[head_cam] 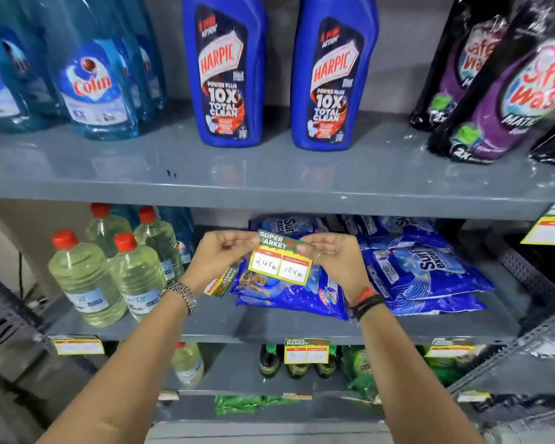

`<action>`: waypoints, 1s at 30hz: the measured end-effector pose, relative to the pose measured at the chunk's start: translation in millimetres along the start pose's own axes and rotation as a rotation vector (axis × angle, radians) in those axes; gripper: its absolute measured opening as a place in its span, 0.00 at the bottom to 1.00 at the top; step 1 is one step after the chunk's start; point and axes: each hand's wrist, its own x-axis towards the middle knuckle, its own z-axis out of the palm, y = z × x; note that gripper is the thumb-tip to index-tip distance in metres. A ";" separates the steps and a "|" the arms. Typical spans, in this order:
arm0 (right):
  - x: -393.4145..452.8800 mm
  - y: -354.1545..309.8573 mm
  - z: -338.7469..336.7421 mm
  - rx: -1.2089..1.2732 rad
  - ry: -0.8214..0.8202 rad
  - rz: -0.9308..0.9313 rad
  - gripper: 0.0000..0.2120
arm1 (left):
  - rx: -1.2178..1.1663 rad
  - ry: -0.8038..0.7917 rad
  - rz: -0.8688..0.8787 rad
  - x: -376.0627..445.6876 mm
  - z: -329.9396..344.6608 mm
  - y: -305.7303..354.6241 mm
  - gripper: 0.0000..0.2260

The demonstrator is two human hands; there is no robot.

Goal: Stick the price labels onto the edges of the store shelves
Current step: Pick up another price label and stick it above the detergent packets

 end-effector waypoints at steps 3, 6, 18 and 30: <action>-13.5 -21.6 -6.3 -0.030 -0.028 -0.053 0.06 | -0.008 0.009 0.044 -20.8 4.3 26.4 0.11; -28.8 -38.1 -12.9 -0.043 -0.043 -0.100 0.06 | -0.029 0.052 0.115 -42.8 7.8 40.0 0.11; -43.3 -99.4 -18.8 -0.178 0.155 -0.368 0.06 | 0.089 0.311 0.426 -62.1 11.7 98.9 0.06; -33.1 -102.6 0.3 -0.288 0.289 -0.459 0.06 | 0.259 0.420 0.422 -57.4 6.0 105.8 0.06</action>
